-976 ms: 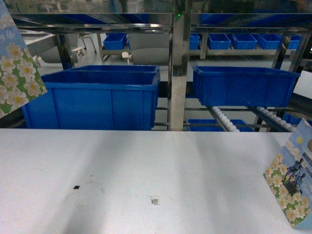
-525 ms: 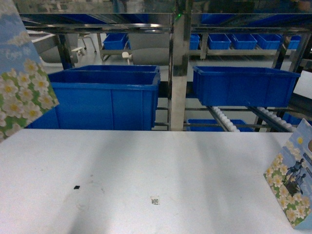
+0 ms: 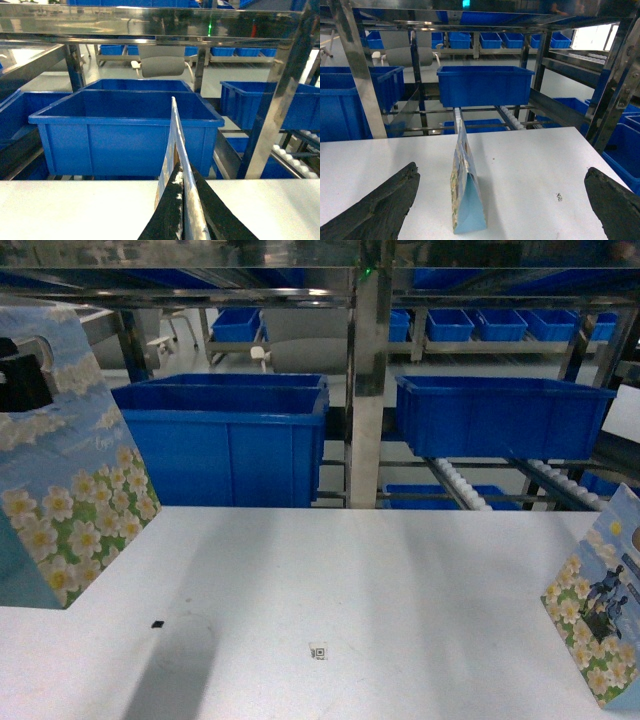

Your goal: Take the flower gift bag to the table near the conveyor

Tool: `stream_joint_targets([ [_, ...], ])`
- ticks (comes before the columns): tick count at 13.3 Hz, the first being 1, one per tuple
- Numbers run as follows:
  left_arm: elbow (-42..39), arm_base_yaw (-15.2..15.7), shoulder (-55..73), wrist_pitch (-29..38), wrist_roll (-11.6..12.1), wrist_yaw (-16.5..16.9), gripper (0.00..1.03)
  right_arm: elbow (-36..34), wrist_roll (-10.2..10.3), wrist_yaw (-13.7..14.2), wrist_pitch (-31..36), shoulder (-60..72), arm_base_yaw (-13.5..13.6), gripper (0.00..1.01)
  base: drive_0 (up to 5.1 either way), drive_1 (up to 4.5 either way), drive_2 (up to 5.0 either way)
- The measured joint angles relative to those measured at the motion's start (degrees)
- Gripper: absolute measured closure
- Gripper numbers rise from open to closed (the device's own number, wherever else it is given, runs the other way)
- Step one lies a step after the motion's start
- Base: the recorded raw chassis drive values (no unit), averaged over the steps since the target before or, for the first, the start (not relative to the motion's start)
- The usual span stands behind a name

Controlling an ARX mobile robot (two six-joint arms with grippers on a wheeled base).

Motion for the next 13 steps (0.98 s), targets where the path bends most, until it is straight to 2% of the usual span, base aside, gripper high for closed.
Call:
stream_joint_targets([
  [2, 3.93, 1.57, 9.60, 5.92, -0.79, -0.17, 1.01, 0.00, 0.00, 0.00, 0.00, 0.00, 0.00, 0.03, 0.0, 0.00, 0.0],
  [5, 9.27, 5.18, 22.67, 10.01, -5.38, 0.09, 1.01, 0.00, 0.00, 0.00, 0.00, 0.00, 0.00, 0.03, 0.0, 0.00, 0.0],
  [7, 11.67, 5.27, 26.91, 10.67, -6.67, -0.02, 1.01, 0.00, 0.00, 0.00, 0.00, 0.02, 0.00, 0.03, 0.0, 0.00, 0.0],
  [10, 10.71, 3.08, 28.55, 12.98, -7.10, -0.59, 1.01, 0.00, 0.00, 0.00, 0.00, 0.02, 0.00, 0.03, 0.0, 0.00, 0.0],
  [13, 6.16, 3.52, 32.39, 17.86, -10.12, 0.00, 1.01, 0.00, 0.00, 0.00, 0.00, 0.02, 0.00, 0.03, 0.0, 0.00, 0.0],
])
